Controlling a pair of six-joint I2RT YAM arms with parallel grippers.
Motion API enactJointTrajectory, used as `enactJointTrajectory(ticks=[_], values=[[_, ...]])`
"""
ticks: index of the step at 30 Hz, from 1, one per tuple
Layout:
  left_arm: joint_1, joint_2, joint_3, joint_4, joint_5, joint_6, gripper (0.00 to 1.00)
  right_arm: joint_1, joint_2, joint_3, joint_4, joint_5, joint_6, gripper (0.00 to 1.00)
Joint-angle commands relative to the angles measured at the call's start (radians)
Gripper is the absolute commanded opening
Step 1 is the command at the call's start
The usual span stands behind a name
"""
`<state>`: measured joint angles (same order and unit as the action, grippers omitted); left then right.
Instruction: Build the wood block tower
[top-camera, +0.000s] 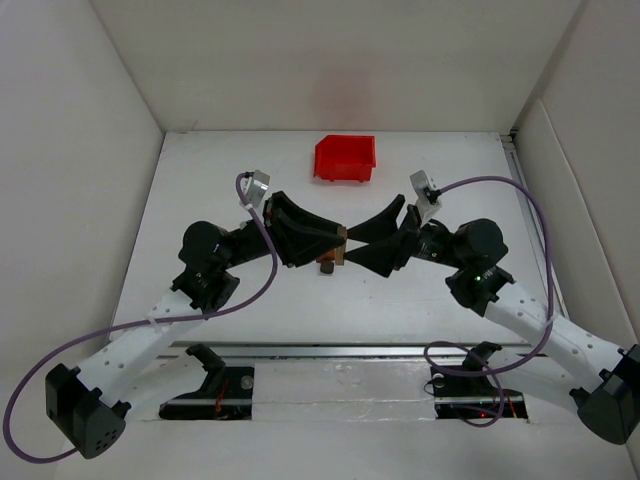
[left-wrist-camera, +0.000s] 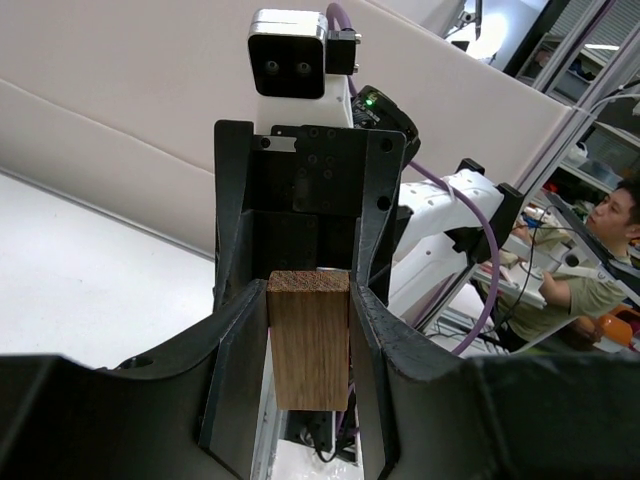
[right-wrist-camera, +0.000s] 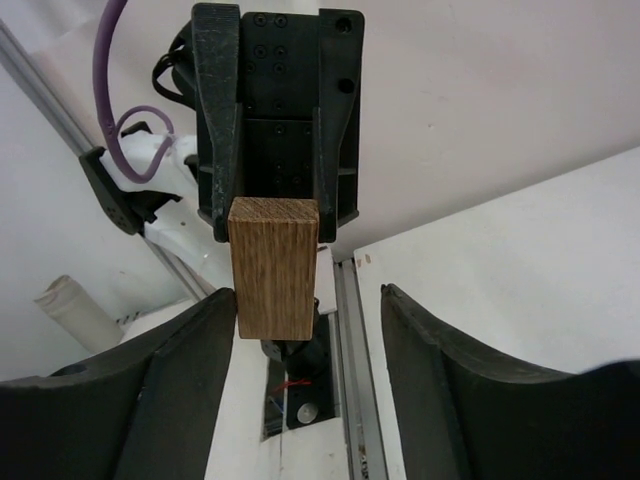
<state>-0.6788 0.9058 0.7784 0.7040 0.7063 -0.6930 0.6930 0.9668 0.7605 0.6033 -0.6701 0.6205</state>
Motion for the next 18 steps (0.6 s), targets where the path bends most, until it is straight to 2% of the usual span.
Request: enactJointTrajectory(ticks=[1,4,18], values=[[-0.001,-0.015,0.004,0.095,0.03,-0.017,0.0,-0.006,0.01,0.048,0.111,-0.035,0.031,0.63],[-0.001,-0.013,0.004,0.1,0.036,-0.02,0.0,-0.006,0.016,0.053,0.122,-0.043,0.041,0.6],[-0.001,-0.008,-0.007,0.111,0.013,-0.01,0.0,0.003,0.024,0.063,0.118,-0.051,0.042,0.63]])
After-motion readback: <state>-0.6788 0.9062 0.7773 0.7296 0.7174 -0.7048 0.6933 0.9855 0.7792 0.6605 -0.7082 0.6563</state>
